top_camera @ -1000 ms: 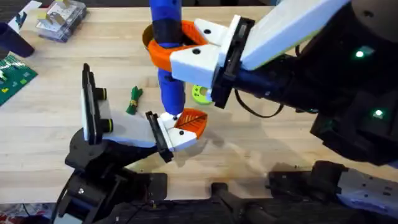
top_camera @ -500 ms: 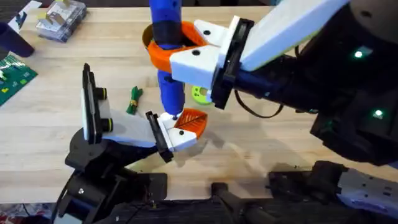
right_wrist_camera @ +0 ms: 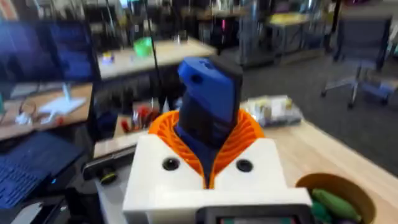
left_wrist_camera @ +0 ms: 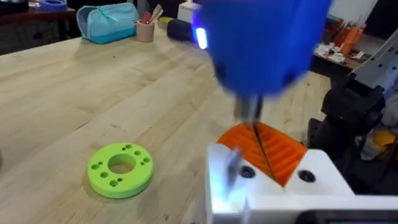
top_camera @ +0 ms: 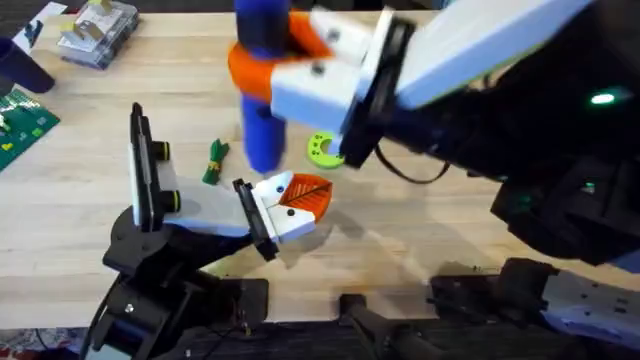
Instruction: Pick up the gripper from the table and insert it into the empty holder that is missing its gripper. Then pick up a screw, insert it into the mounting hole, and use the screwdriver to tighten it. Finally, clean up the table by picking up the vegetable and placing it into the bucket.
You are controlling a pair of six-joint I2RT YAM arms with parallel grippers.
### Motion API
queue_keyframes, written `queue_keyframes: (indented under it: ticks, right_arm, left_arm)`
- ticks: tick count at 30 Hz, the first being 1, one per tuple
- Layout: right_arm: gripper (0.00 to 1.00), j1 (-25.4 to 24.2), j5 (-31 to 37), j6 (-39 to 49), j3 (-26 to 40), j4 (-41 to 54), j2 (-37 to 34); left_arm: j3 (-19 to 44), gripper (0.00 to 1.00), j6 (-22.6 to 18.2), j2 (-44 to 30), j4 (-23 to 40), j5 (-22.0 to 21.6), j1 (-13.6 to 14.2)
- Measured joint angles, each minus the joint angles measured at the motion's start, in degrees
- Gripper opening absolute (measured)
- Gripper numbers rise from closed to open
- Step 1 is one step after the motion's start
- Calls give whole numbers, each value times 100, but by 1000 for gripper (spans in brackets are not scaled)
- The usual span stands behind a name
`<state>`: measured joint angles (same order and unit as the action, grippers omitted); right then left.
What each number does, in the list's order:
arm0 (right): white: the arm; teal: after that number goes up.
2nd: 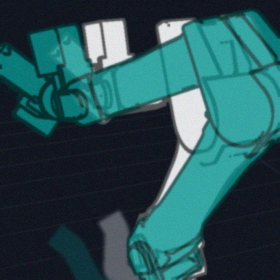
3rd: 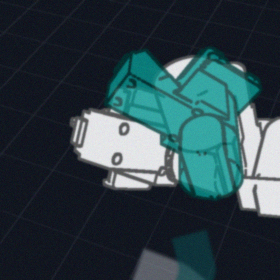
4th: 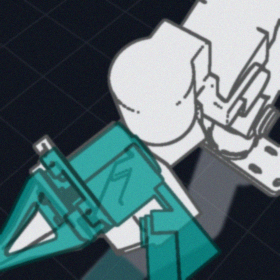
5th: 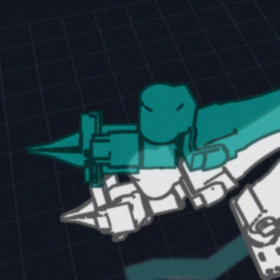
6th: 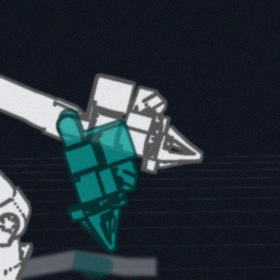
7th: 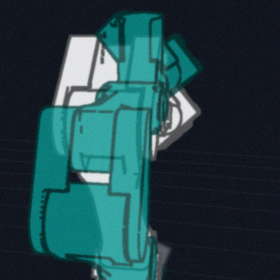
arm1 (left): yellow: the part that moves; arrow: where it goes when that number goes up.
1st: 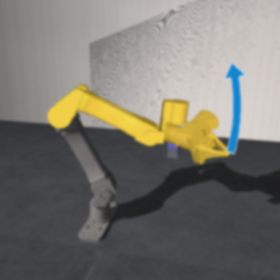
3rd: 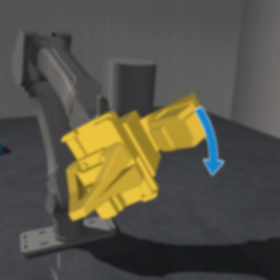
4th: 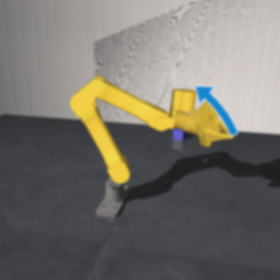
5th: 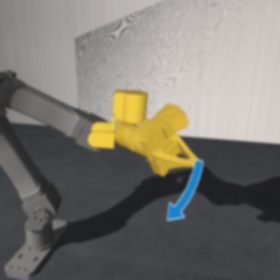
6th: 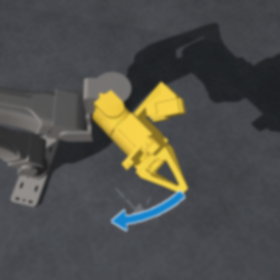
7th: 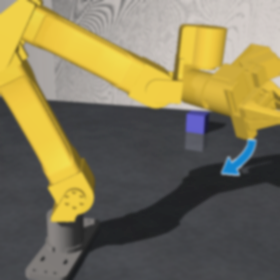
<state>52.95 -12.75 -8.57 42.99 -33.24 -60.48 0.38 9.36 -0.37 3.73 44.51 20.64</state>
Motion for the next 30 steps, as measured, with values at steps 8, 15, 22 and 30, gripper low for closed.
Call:
queue_keyframes:
  ticks: [8,15,22,30]
  right_arm:
    - [27,-273,83,-58,1,-282,108]
    - [27,-582,-73,-86,3,-408,373]
    - [27,-942,-225,-86,25,336,393]
    - [27,-2461,-227,-87,36,1649,395]
  left_arm:
    - [0,16,-1,1,2,0,0]
    - [0,16,-1,1,2,-1,0]
    - [0,16,-3,1,2,-2,0]
    - [0,16,-3,1,2,-6,0]
